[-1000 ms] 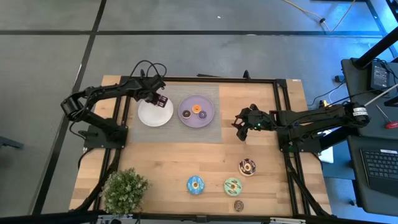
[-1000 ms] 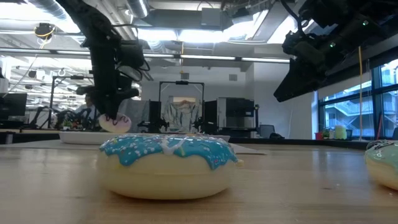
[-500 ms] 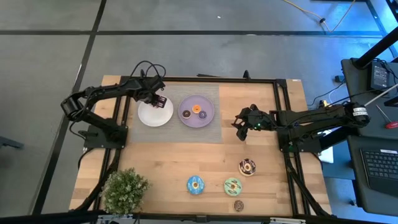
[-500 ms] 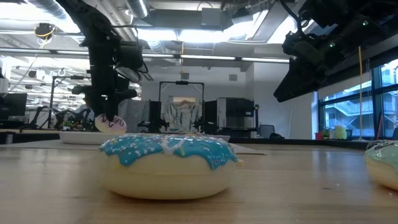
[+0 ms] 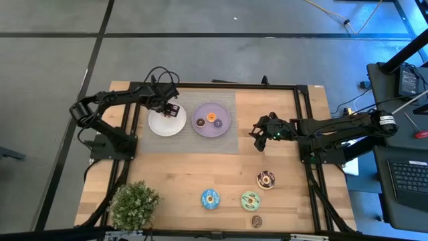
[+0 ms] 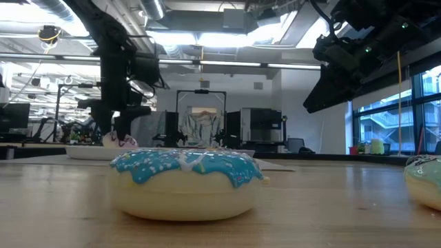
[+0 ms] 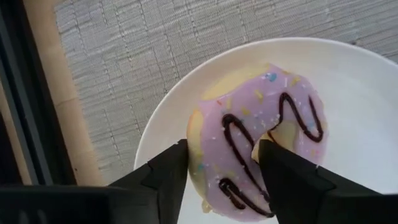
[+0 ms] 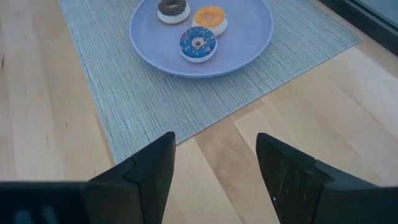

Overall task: Pick & Place donuts
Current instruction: Put the large pink donut on the white plate, then put the large blue donut on the white plate

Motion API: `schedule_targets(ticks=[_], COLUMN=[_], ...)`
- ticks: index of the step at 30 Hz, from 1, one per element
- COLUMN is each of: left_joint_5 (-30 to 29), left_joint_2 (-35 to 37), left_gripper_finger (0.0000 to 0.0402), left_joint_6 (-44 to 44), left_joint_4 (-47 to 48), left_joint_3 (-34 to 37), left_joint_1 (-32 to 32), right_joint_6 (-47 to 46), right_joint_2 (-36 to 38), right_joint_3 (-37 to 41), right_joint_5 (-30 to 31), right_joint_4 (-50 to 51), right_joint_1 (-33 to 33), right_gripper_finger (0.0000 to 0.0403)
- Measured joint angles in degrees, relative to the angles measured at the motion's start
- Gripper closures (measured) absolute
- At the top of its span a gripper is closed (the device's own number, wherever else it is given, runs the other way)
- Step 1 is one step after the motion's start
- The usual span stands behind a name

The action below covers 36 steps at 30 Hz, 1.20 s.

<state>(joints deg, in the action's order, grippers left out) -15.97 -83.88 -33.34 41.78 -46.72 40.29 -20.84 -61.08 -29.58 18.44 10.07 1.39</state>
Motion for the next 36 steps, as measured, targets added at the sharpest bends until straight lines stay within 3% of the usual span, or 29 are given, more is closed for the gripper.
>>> schedule_targets(ticks=[13,24,30,36], left_joint_5=[-0.5,-0.5,8.1,18.9], left_joint_2=[-0.1,2.6,7.9,12.4], left_gripper_finger=[0.0136,0.0126,0.0127,0.0126], left_joint_6=[1.5,1.1,4.6,9.9], left_joint_4=[0.0,0.2,-1.8,-13.6], left_joint_3=[0.0,-0.9,-4.6,-4.9], left_joint_1=[0.0,0.0,-2.6,-14.5], right_joint_6=[0.1,0.0,0.2,0.2], right_joint_2=[0.0,0.0,0.0,0.0], right_joint_3=[0.0,0.0,0.0,0.0], right_joint_5=[0.0,0.0,-0.5,-0.5], right_joint_4=[0.0,0.0,-2.6,-3.0], right_joint_1=[0.0,0.0,0.0,0.0], right_gripper_finger=[0.0177,0.0177,0.0177,0.0177])
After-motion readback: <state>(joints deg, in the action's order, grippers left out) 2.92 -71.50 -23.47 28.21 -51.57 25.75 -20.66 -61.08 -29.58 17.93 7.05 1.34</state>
